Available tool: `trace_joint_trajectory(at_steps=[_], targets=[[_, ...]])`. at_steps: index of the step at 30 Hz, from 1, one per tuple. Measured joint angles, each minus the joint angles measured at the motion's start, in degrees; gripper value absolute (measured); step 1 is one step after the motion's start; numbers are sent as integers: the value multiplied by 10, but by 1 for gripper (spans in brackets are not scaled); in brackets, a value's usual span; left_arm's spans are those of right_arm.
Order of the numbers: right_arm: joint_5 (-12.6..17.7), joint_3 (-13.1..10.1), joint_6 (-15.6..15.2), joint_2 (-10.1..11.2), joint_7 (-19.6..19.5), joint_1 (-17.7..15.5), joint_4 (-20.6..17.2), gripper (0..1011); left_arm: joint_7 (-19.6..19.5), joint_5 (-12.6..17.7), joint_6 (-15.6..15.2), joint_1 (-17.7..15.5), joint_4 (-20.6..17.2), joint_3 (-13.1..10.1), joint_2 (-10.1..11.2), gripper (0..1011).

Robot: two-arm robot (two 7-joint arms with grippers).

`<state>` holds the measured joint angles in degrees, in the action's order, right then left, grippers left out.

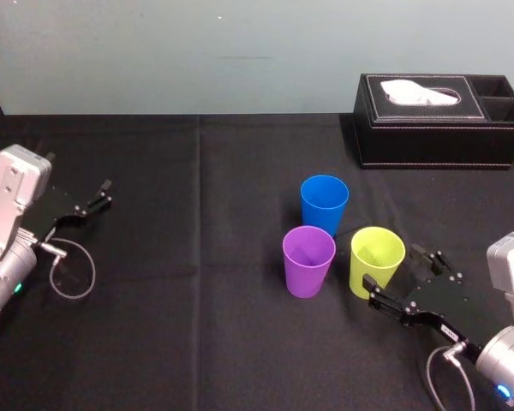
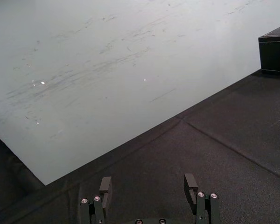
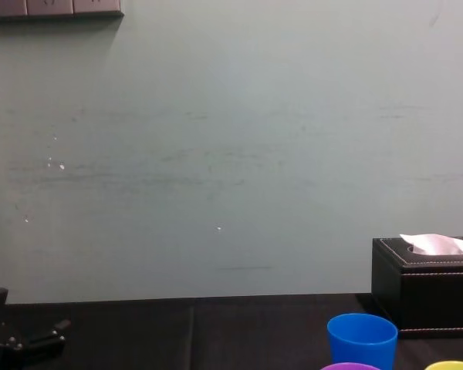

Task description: Stack the three plastic cups sequentially using one hand.

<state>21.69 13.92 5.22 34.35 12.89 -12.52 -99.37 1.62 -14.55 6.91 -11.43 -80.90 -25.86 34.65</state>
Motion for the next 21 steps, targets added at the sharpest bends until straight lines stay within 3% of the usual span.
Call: trace_joint_trajectory(at_steps=[21], targets=[[-7, -9, -4, -45, 38, 38, 42, 1003, 0, 0, 0, 0, 0, 0, 0, 1011]])
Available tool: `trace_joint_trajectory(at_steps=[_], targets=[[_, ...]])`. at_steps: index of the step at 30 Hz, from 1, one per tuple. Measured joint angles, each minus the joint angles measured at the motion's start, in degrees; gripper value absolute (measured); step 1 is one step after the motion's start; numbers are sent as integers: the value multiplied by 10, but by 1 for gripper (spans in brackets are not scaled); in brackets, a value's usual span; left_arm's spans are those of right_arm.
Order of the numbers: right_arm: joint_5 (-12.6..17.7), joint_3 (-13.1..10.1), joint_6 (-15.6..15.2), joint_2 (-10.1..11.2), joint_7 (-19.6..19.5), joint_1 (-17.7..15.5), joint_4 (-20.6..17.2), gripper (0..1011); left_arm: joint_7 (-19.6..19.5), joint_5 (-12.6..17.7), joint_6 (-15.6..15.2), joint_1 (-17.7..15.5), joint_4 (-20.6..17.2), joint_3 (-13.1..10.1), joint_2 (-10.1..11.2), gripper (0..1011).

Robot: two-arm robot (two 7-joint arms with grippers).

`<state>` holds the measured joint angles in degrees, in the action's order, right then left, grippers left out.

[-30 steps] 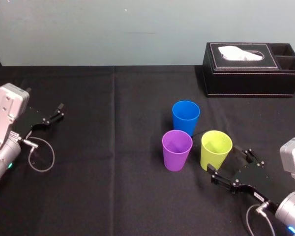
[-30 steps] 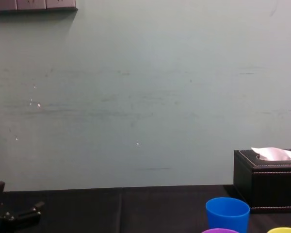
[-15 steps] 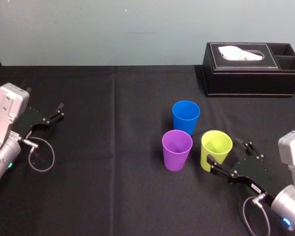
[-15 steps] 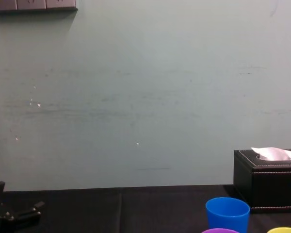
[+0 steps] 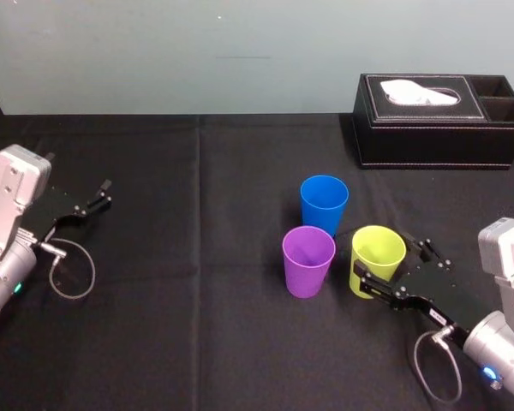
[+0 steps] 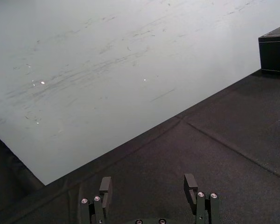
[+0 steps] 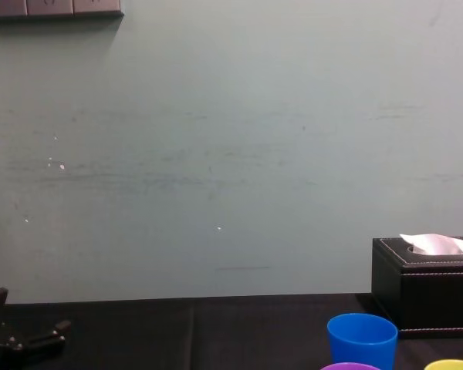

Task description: Stack the three plastic cups sequentially using one hand.

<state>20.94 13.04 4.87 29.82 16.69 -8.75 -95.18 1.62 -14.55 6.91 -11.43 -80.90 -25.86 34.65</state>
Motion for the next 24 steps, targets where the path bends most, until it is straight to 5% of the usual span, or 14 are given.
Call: trace_joint_trajectory(at_steps=[24], targets=[[-17, -9, -9, -40, 37, 26, 26, 1003, 0, 0, 0, 0, 0, 0, 0, 1011]])
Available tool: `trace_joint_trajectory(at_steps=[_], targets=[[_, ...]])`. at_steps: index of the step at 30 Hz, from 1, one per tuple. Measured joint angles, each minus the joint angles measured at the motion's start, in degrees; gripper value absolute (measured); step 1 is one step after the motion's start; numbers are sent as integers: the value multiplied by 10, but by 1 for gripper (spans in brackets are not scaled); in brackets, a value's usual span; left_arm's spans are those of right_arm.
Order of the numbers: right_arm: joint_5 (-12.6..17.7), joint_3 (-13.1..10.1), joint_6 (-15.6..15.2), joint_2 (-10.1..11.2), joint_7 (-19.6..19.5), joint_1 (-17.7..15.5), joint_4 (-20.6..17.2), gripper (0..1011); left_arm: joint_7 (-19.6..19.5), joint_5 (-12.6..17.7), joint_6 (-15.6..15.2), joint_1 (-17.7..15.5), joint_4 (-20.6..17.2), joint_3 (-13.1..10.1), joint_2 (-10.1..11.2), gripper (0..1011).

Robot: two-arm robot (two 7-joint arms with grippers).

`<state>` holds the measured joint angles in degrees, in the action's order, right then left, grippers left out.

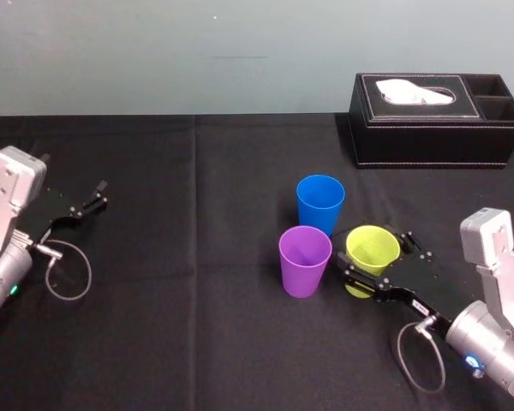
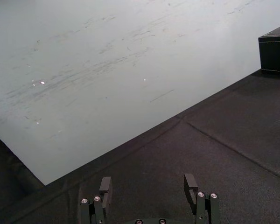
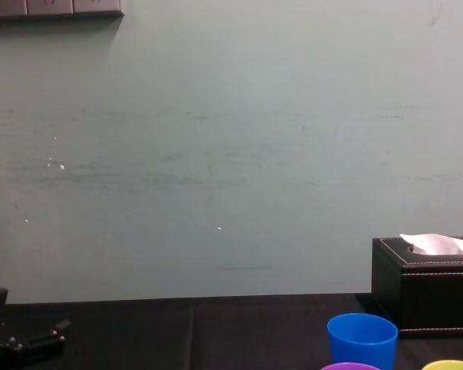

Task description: Stack the three plastic cups sequentially using one hand.

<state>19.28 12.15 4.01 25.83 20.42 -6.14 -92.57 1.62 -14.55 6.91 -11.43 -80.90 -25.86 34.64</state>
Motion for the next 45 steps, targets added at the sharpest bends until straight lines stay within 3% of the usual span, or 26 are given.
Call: trace_joint_trajectory(at_steps=[17, 35, 45], targets=[[-20, -4, -9, -10, -5, 2, 0, 1003, 0, 0, 0, 0, 0, 0, 0, 1011], [-21, -5, -10, -11, -8, 1, -1, 1003, 0, 0, 0, 0, 0, 0, 0, 1011], [-21, -4, -9, -11, -8, 1, -1, 807, 0, 0, 0, 0, 0, 0, 0, 1011]])
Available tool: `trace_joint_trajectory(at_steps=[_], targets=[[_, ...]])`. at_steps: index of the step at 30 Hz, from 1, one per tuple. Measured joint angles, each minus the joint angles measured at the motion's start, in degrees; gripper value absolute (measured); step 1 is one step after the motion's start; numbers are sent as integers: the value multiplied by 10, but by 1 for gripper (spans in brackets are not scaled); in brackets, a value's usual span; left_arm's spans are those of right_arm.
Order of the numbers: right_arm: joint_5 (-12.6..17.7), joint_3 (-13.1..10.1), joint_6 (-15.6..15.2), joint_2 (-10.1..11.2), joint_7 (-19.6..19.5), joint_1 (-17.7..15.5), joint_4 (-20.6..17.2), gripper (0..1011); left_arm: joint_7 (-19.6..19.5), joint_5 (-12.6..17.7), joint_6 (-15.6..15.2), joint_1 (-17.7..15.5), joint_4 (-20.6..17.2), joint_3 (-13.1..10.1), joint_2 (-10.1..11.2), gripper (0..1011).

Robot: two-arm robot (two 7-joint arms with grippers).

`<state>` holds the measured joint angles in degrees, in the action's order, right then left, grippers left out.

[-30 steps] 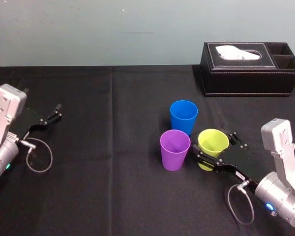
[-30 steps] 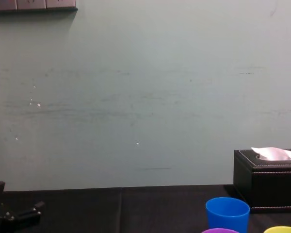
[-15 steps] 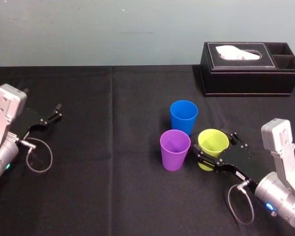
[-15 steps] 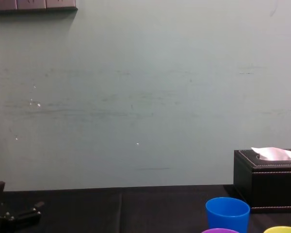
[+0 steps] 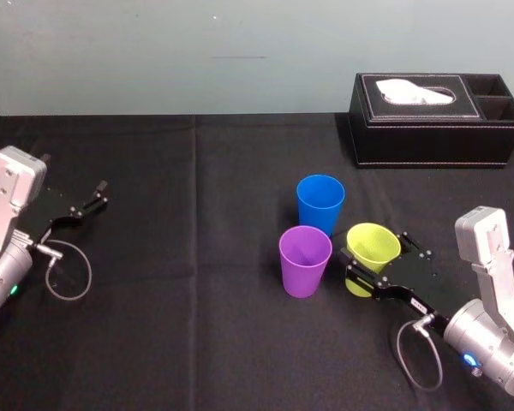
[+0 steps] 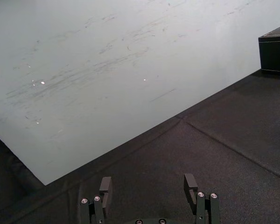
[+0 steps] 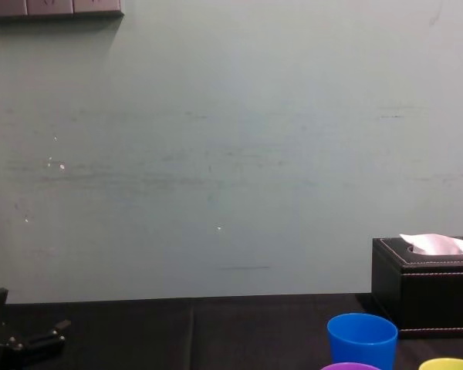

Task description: Stack the three plastic cups sequentially using one hand.

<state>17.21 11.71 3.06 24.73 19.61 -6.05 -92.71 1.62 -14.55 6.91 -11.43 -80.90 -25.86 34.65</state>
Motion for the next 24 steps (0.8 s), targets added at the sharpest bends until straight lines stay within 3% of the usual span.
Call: trace_joint_trajectory(at_steps=[15, 24], targets=[[-7, -2, -1, 7, 3, 1, -14, 761, 0, 0, 0, 0, 0, 0, 0, 1011], [-7, -11, -33, 18, 8, 18, -45, 761, 0, 0, 0, 0, 0, 0, 0, 1011]])
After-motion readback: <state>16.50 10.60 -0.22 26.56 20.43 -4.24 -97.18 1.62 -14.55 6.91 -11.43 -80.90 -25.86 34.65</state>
